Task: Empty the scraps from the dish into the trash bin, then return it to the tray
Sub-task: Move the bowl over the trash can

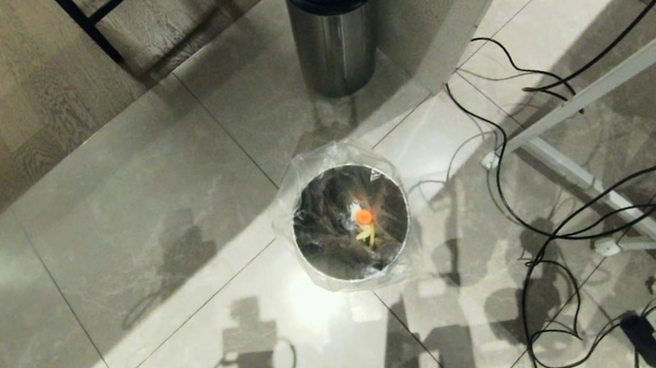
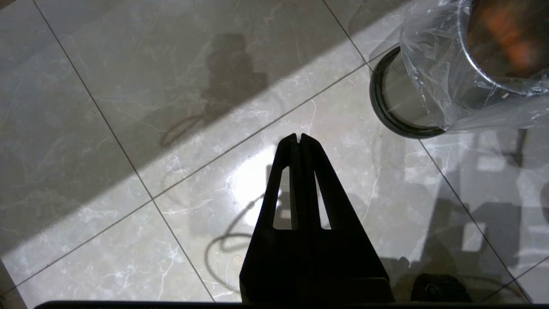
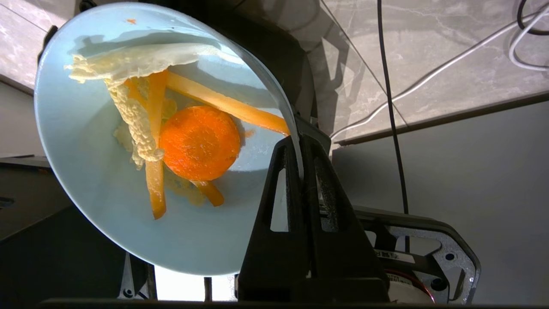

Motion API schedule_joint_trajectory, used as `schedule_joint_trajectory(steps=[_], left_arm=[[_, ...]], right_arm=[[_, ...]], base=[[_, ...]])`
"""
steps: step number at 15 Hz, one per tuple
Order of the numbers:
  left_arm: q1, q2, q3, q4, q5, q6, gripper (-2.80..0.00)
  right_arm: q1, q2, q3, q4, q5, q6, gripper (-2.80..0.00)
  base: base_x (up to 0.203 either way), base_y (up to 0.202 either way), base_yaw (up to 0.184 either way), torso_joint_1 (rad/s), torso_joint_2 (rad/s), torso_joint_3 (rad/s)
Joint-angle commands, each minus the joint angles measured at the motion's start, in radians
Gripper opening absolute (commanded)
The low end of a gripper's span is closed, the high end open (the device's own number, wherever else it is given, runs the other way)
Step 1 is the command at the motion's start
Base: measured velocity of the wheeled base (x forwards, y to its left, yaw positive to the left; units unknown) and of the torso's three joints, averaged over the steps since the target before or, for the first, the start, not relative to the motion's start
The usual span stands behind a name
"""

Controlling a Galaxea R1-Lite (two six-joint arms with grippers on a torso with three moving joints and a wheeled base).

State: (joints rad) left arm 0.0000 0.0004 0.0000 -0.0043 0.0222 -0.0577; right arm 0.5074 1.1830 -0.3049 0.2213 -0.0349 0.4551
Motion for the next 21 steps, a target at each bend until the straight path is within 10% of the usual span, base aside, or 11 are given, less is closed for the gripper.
schedule_joint_trajectory(steps=[1, 8, 21], left_arm=[[0.000, 0.001, 0.000, 0.000, 0.001, -0.001, -2.80], [0.000, 0.001, 0.000, 0.000, 0.001, -0.001, -2.80], [0.000, 0.001, 0.000, 0.000, 0.001, -0.001, -2.80]], right_arm=[[0.000, 0.000, -0.003, 0.001, 0.000, 0.004, -2.80], [-0.073, 0.100, -0.054, -0.083, -0.009, 0.005, -2.80], [-0.168, 0.259, -0.585, 0.025, -0.046, -0.086, -2.80]], base=[[0.000, 0.000, 0.000, 0.000, 0.00, 0.000], [0.000, 0.000, 0.000, 0.000, 0.00, 0.000], [0.000, 0.000, 0.000, 0.000, 0.00, 0.000]])
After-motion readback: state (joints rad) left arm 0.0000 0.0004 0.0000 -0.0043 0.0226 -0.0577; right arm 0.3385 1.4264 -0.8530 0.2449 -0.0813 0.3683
